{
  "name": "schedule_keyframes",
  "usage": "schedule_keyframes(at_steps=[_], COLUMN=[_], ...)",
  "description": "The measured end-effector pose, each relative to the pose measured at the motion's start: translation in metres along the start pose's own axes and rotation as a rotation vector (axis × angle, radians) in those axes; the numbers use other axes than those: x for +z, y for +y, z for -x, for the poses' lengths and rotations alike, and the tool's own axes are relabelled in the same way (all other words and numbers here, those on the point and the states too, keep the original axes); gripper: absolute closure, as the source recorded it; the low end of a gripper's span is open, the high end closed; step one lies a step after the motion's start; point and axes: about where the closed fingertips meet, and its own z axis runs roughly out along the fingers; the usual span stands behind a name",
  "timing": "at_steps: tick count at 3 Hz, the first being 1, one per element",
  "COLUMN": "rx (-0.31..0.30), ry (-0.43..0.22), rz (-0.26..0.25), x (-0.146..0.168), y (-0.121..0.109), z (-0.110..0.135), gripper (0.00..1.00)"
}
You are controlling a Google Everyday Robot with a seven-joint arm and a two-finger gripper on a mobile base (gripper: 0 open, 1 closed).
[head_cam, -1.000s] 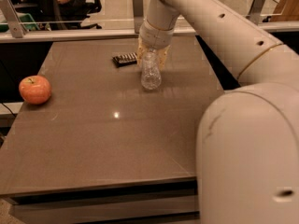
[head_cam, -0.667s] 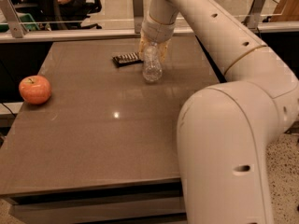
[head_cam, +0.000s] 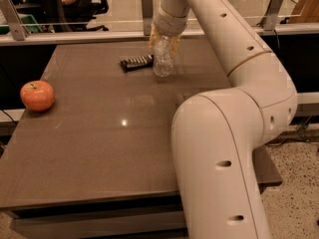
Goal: Move water bottle near rxbar chocolate
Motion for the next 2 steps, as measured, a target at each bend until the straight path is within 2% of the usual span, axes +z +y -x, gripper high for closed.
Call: schedule_keyframes(at_steps=[2], rx=[-0.021], ry=[-0.071], rz=[0.021], x=[0.026], y=[-0.002], z=[0.01], gripper=[1.0])
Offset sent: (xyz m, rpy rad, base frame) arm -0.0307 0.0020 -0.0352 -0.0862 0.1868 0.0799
